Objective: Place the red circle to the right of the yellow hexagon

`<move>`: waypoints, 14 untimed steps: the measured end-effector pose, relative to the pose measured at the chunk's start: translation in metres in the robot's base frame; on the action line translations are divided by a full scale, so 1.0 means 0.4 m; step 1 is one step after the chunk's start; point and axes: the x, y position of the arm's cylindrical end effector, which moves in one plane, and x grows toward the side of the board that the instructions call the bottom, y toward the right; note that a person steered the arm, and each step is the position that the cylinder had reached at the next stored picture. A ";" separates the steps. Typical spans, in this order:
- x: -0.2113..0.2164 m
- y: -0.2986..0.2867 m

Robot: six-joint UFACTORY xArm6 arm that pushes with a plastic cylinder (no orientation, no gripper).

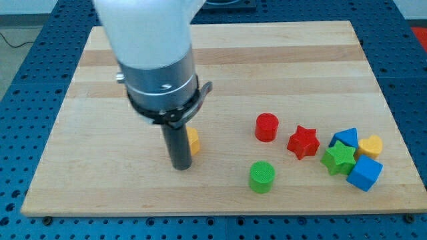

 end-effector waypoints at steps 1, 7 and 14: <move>-0.132 -0.048; -0.448 0.556; -0.109 0.425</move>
